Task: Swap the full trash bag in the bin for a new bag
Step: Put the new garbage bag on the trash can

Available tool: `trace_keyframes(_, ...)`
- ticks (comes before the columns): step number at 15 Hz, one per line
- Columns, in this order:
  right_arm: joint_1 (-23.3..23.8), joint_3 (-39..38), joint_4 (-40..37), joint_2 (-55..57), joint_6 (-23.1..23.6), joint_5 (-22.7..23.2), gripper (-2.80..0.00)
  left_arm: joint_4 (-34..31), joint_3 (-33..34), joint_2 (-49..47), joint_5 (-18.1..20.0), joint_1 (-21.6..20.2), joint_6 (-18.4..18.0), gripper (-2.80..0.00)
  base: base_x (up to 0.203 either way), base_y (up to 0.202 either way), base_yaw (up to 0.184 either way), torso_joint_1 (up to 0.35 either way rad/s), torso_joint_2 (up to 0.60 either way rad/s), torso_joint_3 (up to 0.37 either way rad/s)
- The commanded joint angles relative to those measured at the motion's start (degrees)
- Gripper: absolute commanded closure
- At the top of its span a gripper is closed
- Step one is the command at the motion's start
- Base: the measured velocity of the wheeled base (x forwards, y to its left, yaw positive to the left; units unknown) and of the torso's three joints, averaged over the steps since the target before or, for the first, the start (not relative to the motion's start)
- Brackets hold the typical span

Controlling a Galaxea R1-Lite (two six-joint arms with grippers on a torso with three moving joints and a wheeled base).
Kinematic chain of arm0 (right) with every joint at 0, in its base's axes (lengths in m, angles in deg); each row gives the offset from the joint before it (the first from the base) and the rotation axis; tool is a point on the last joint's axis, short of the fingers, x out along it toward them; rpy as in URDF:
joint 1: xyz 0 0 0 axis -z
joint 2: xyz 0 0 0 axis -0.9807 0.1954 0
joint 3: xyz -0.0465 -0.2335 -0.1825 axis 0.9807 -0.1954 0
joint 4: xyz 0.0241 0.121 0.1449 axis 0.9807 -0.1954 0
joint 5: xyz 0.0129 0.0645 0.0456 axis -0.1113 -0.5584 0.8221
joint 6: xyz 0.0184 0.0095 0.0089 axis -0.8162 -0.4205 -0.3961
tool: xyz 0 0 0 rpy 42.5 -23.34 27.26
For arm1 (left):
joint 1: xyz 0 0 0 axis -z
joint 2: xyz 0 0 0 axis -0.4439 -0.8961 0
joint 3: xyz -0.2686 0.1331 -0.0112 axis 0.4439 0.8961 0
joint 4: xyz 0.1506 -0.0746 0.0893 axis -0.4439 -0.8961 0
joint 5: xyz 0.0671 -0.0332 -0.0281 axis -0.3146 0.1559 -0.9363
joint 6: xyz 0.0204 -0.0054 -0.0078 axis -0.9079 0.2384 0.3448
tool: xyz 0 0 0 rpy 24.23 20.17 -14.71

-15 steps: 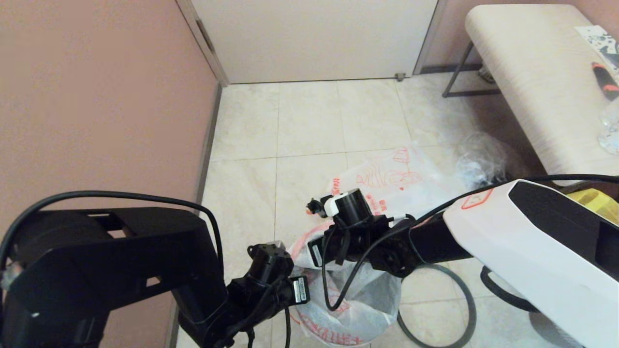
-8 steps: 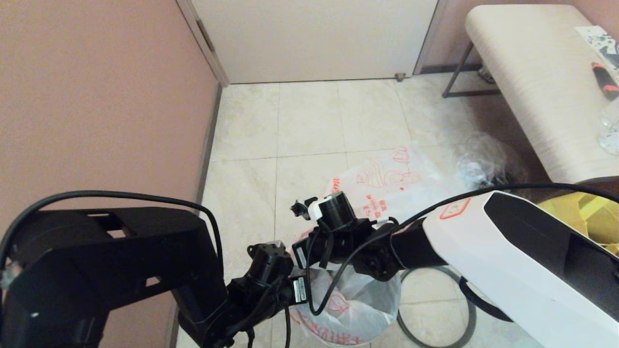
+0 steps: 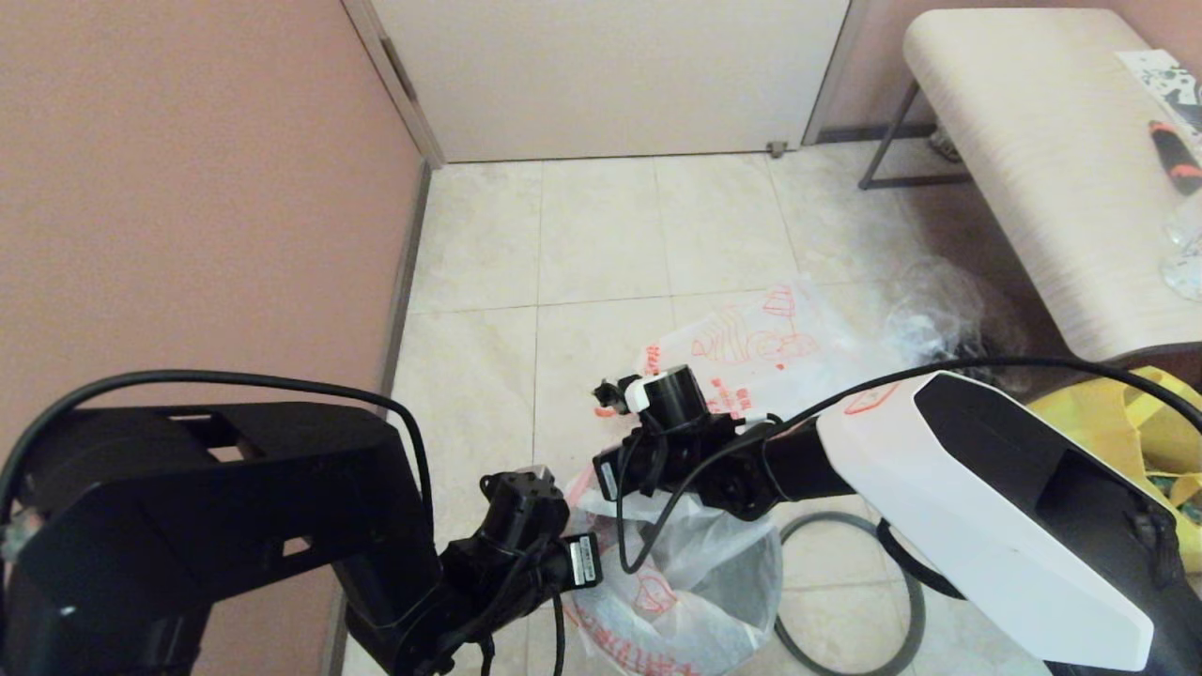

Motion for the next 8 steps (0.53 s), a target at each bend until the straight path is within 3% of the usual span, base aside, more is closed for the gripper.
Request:
trace_keyframes(1,0.86,0.66,-0.07,0.33,-0.03,0.02,0.00,0.68,0.05,-0.27,-0.19,0.06,0.21,0.00,0.000,0.000,0.000,0.000,0.00,0.000)
trace_keyframes(5,1.00,-0.18,-0.60,-4.12,-0.22,-0.06,0.00,0.80,-0.04,-0.48,-1.16,0.19,0.18,0.00,0.000,0.000,0.000,0.000,0.00,0.000)
trace_keyframes(8,-0.82,-6.05,-2.25,-13.67,-0.36,-0.20,0.00,1.37,-0.52,-0.92,-3.45,0.03,0.27,0.00,0.000,0.000,0.000,0.000,0.00,0.000)
